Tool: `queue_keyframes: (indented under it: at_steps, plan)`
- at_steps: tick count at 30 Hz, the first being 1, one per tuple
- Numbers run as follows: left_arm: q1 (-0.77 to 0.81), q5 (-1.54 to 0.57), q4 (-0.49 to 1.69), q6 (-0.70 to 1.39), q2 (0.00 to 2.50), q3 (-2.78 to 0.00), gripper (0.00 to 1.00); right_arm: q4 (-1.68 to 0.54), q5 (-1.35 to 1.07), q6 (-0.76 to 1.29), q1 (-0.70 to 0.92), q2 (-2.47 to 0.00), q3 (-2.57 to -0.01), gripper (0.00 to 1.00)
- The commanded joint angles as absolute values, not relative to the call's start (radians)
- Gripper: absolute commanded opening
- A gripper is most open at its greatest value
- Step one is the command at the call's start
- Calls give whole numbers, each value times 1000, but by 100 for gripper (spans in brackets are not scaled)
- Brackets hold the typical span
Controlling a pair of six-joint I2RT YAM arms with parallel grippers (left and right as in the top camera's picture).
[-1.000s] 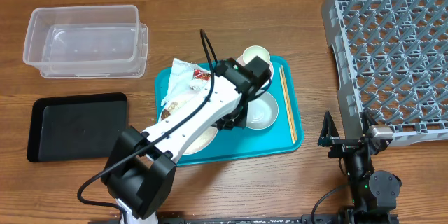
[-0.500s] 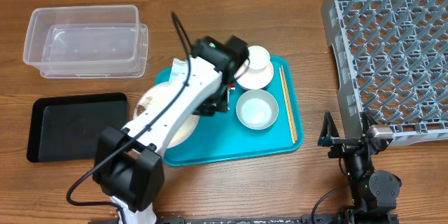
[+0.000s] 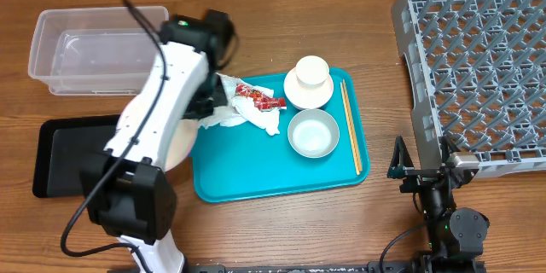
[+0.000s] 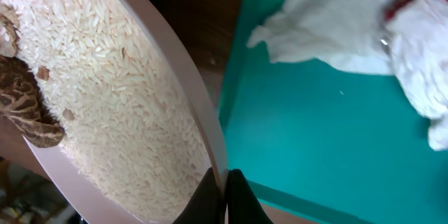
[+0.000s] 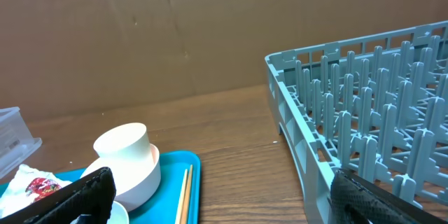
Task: Sort waste into correct bins and load items into the dishwasher
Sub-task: 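Lift the white plate with the left gripper and carry it over the black tray, then tilt the plate with the left gripper to dump rice onto the black tray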
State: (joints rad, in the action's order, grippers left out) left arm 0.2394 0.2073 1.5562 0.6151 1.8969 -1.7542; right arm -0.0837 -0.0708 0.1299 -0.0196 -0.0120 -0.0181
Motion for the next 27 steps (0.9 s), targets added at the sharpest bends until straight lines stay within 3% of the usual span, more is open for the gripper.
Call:
queue_keyframes:
  at_steps: [1, 27]
  plan:
    - [166, 230, 1563, 624, 1888, -1781, 4, -81, -62, 123, -23, -3, -8, 100]
    - [-437, -528, 1397, 216, 1856, -1781, 4, -81, -62, 123, -23, -3, -8, 100]
